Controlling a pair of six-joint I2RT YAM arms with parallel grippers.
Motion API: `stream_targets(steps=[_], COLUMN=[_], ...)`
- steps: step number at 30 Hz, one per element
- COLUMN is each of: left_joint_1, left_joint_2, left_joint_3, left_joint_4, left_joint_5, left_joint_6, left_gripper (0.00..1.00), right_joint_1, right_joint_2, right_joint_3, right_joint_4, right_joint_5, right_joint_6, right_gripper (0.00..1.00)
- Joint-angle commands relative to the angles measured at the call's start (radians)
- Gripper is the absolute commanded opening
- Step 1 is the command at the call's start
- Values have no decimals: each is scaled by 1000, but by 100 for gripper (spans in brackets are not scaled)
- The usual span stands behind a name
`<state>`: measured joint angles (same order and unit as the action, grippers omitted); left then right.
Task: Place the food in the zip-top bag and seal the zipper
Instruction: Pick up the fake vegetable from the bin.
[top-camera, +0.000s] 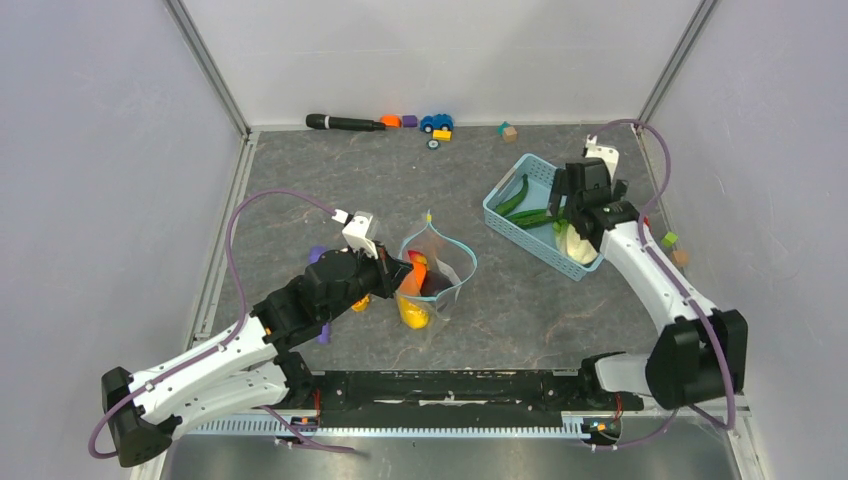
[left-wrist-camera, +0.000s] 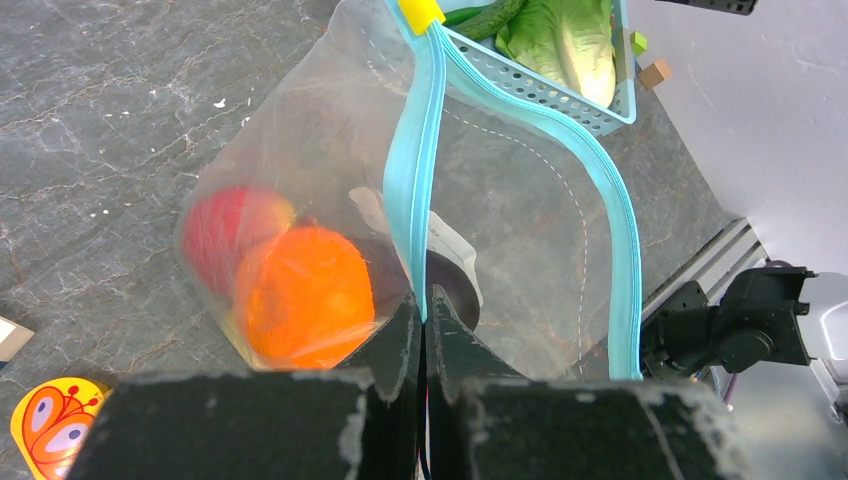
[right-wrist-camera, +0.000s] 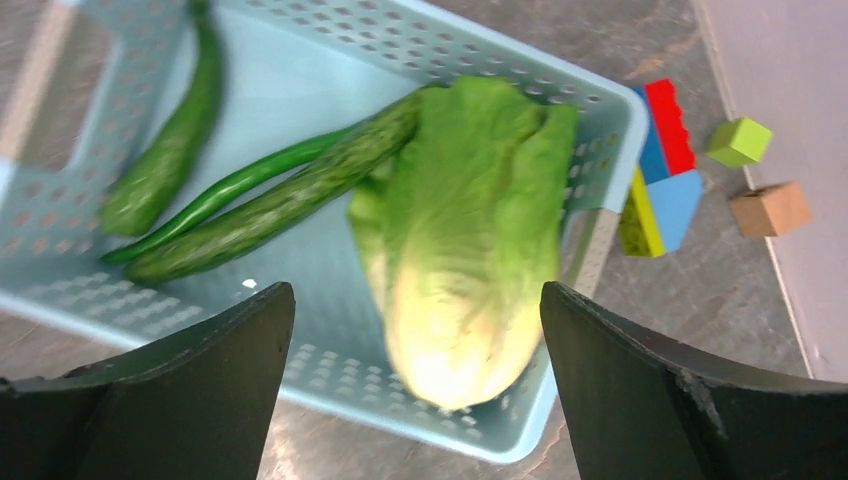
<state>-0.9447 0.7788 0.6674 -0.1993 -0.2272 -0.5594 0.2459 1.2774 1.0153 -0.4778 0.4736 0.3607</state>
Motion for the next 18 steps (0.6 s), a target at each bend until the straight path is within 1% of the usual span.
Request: stream_targets(steps=[1, 4, 7, 14, 18], left_joint_1=[-3, -2, -3, -3, -3], left_joint_2=[0, 1, 6, 6, 13], left_joint_3=[12, 13, 12, 12, 14], left_joint_4=[34, 35, 35, 37, 37], left_joint_5=[-14, -14, -11, -9, -7], left_joint_6=[12, 12, 12, 10, 10], left_gripper=[2, 2, 2, 2, 2], right_joint_1=[-107, -182, -238, -288, -308], right_joint_2=[80, 137, 186, 282, 342], right_joint_3=[88, 103, 110, 162, 198], right_joint_4=[-5, -3, 42, 63, 73], right_joint_5=[-1, -50, -158, -200, -207], right_joint_6=[9, 1, -39, -63, -68], right_gripper=[98, 98, 96, 94, 89])
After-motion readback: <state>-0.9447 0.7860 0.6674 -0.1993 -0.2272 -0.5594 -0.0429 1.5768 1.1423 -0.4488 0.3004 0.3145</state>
